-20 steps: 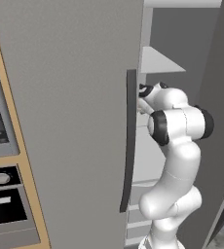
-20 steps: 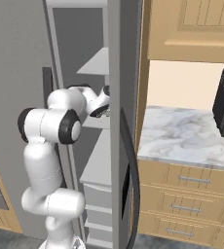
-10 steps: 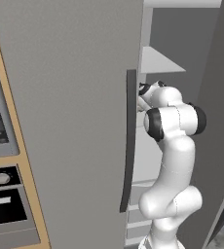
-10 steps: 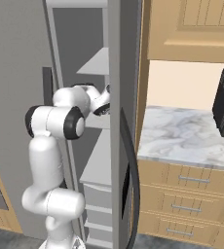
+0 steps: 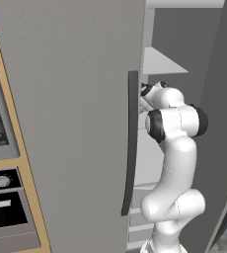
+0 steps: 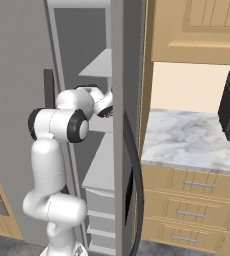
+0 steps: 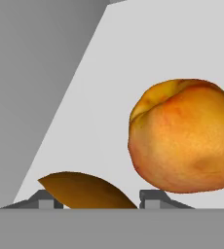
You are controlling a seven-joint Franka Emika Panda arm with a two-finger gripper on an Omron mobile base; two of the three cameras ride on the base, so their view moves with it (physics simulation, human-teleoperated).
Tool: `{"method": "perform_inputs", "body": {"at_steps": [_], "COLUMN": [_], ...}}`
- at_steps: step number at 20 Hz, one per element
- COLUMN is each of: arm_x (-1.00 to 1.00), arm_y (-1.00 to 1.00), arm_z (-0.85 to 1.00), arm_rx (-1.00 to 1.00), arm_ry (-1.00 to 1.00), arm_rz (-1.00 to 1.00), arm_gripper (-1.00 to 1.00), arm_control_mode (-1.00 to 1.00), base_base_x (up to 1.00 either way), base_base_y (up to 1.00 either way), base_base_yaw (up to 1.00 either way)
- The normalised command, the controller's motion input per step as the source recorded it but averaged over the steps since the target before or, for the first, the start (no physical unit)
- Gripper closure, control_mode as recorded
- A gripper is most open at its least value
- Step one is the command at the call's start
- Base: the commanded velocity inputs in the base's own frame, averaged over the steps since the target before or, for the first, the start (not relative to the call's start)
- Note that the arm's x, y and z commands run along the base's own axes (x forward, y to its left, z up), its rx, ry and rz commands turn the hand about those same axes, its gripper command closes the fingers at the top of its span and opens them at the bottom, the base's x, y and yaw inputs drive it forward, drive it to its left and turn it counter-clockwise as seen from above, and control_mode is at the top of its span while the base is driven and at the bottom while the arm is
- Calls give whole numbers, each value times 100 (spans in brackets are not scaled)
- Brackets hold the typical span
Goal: Take the fish, mushroom, and peach from the freezer and place them in the bowl on the counter.
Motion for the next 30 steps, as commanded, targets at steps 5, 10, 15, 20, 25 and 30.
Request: {"method": "perform_inputs", "body": {"at_steps": [5, 10, 15, 20, 25, 30], "arm_x": [-32, -59, -78, -100, -94, -83], "arm_y": [-11, -19, -17, -4, 7, 20], "arm_z": [5, 0, 13, 21, 55, 76], "arm_rx": [0, 0, 0, 0, -3, -5], "arm_ry": [-3, -5, -4, -1, 1, 6], "arm_rz": [0, 0, 0, 0, 0, 0], "arm_gripper": [100, 100, 100, 100, 100, 100], "arm_control_mode": [-100, -100, -100, -100, -100, -100], "base_base_x": [0, 0, 0, 0, 0, 0], "base_base_y": [0, 0, 0, 0, 0, 0], "base_base_yaw": [0, 0, 0, 0, 0, 0]}}
